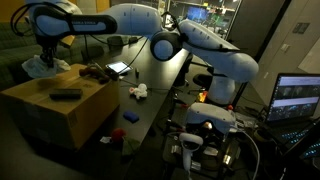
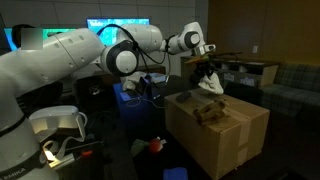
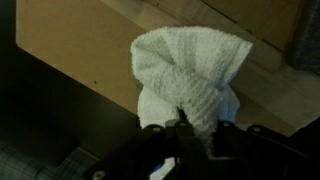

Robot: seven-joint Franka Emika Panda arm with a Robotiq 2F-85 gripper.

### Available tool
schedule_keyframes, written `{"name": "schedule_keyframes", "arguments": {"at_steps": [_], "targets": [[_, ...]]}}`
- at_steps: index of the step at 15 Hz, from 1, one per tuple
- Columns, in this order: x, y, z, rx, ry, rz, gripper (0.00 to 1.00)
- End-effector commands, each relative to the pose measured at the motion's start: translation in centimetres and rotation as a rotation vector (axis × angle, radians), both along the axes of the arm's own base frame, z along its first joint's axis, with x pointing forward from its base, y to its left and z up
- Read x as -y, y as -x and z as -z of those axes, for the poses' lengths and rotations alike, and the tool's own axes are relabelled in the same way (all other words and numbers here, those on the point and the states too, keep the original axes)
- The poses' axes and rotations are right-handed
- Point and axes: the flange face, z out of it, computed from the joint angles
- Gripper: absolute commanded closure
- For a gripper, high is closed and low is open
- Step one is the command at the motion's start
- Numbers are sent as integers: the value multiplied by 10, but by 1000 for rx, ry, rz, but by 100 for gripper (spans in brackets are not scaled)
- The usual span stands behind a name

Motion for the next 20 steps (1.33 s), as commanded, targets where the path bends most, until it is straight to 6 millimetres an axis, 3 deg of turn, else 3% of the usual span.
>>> {"name": "schedule_keyframes", "arguments": {"at_steps": [1, 13, 20], "targets": [[1, 11, -42, -37, -7, 30, 90], [40, 41, -105, -179, 13, 288, 90], [43, 84, -108, -431, 67, 492, 90]]}}
